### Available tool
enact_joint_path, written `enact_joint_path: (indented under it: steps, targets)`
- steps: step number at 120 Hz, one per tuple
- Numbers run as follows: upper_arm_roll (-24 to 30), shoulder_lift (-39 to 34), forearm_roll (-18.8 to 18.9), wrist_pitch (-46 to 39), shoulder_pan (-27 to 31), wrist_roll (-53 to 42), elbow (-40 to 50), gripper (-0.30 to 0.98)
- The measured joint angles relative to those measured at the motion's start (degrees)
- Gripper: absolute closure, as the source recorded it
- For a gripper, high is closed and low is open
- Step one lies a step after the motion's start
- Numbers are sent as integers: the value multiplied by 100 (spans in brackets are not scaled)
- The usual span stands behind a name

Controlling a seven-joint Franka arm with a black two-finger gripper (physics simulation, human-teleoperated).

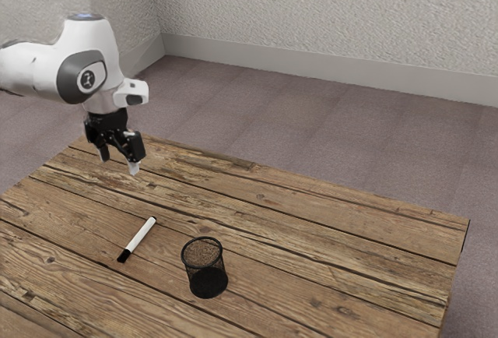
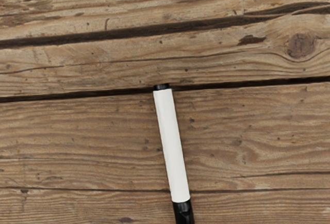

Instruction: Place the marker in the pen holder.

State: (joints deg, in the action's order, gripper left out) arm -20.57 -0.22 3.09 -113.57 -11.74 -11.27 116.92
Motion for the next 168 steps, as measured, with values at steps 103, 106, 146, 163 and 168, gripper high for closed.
enact_joint_path:
  steps: [103,106,146,163,168]
  targets:
    - [-91,1292,-1231,-2348,240,-31,998,39]
    - [-81,1323,-1246,-2363,236,-33,990,39]
    - [-26,1749,-1392,-2499,233,-52,823,40]
    - [6,1807,-1501,-2550,217,-56,818,51]
    - [7,1830,-1581,-2559,221,-57,822,56]
